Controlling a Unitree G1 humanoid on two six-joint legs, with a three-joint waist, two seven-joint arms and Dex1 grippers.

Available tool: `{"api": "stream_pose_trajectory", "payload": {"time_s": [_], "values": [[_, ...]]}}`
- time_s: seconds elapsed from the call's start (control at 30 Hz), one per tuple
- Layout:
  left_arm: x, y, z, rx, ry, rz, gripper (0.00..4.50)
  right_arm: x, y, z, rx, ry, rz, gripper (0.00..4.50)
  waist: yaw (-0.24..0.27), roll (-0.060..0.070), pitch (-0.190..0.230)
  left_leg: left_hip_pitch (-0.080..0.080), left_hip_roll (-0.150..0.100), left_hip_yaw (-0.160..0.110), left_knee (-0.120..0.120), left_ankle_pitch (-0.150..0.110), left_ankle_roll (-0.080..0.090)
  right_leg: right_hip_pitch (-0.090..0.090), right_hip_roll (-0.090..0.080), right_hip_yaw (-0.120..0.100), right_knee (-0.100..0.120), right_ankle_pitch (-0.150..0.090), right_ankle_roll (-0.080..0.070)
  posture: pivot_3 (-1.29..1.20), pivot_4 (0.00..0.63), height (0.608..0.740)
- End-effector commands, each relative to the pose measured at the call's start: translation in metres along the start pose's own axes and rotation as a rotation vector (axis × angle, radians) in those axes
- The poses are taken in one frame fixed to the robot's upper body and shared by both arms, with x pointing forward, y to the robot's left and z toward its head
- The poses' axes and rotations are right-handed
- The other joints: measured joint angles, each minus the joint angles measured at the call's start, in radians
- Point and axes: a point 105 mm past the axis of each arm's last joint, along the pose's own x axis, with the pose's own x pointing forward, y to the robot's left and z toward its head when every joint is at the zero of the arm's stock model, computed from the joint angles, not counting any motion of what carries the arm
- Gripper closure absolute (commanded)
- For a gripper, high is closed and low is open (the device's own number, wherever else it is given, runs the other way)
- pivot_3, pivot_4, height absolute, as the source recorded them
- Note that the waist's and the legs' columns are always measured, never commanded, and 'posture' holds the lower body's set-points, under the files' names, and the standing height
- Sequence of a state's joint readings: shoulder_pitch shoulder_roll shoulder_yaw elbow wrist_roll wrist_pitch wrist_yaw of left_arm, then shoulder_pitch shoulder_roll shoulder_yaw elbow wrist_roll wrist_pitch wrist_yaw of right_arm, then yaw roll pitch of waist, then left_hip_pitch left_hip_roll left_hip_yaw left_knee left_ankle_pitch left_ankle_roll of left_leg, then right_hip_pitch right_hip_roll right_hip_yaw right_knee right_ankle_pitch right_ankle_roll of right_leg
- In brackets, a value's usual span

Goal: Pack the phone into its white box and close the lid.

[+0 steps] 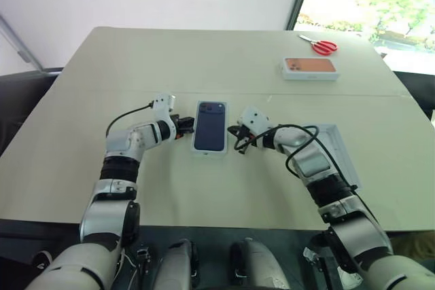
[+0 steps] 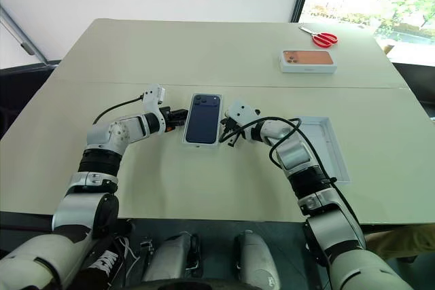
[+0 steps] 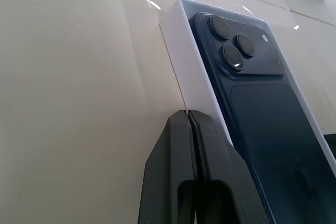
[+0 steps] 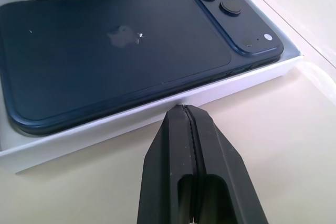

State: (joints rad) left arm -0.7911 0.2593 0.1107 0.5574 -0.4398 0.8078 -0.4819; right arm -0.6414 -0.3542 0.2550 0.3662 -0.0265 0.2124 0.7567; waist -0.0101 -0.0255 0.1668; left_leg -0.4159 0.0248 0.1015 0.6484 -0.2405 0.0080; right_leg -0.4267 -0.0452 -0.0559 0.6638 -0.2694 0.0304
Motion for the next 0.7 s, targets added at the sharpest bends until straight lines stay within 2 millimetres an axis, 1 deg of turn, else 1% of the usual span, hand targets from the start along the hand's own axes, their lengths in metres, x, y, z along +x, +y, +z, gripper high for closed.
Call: {"api": "stream_pose_trajectory", "payload": {"time_s": [0.03,0.13,0.27,0.3,0.37,0.47,0.57,0.7], "values": [[0.013,-0.034,-0.015,0.001,0.073,-0.133,4.41,-0.01,0.003,0.006,-0.031,-0.025,0.028,4.5,0.004,0.0,0.0,0.0,0.0,0.0,0.0,0.0,0.0,0.0,0.0,0.0,0.0,0.0,0.0,0.0,0.15,0.74],[0.014,-0.053,-0.022,-0.002,0.106,-0.211,4.41,-0.021,0.004,0.0,-0.024,-0.006,0.038,4.5,0.011,0.0,0.0,-0.001,0.0,0.0,0.001,-0.001,0.002,0.0,0.0,0.0,-0.001,0.0,0.0,0.0,0.15,0.74],[0.022,-0.087,-0.042,0.042,0.166,-0.312,4.41,-0.051,-0.001,-0.018,-0.009,0.051,0.022,4.5,0.027,0.0,0.0,-0.001,0.0,0.0,0.001,-0.001,0.002,0.0,0.0,0.0,-0.001,0.0,0.001,0.0,0.15,0.74],[0.024,-0.092,-0.044,0.044,0.172,-0.325,4.41,-0.056,-0.003,-0.021,-0.004,0.065,0.01,4.5,0.03,0.0,0.0,-0.002,0.0,-0.001,0.002,-0.001,0.002,0.0,0.0,-0.001,-0.001,-0.001,0.001,0.0,0.15,0.74],[0.029,-0.102,-0.047,0.051,0.178,-0.345,4.41,-0.067,-0.006,-0.027,-0.002,0.092,0.001,4.5,0.032,0.0,0.0,-0.002,-0.001,-0.001,0.003,-0.002,0.003,0.001,0.0,-0.001,-0.001,-0.001,0.001,0.0,0.15,0.74],[0.036,-0.125,-0.049,0.06,0.191,-0.407,4.41,-0.086,-0.013,-0.037,0.015,0.136,-0.027,4.5,0.042,0.0,0.0,-0.002,-0.001,-0.001,0.004,-0.002,0.004,0.002,-0.001,-0.001,-0.001,-0.001,0.001,0.0,0.15,0.74],[0.044,-0.145,-0.046,0.065,0.196,-0.458,4.41,-0.102,-0.021,-0.042,0.019,0.162,-0.059,4.5,0.052,0.0,0.0,-0.002,-0.001,-0.001,0.004,-0.002,0.005,0.002,-0.001,-0.001,-0.002,-0.001,0.001,0.0,0.15,0.74],[0.05,-0.159,-0.045,0.097,0.204,-0.492,4.41,-0.115,-0.029,-0.047,0.019,0.193,-0.093,4.5,0.047,0.0,0.0,-0.006,-0.001,-0.001,0.005,-0.003,0.006,0.0,-0.001,-0.001,-0.003,-0.001,0.001,0.0,0.15,0.74]]}}
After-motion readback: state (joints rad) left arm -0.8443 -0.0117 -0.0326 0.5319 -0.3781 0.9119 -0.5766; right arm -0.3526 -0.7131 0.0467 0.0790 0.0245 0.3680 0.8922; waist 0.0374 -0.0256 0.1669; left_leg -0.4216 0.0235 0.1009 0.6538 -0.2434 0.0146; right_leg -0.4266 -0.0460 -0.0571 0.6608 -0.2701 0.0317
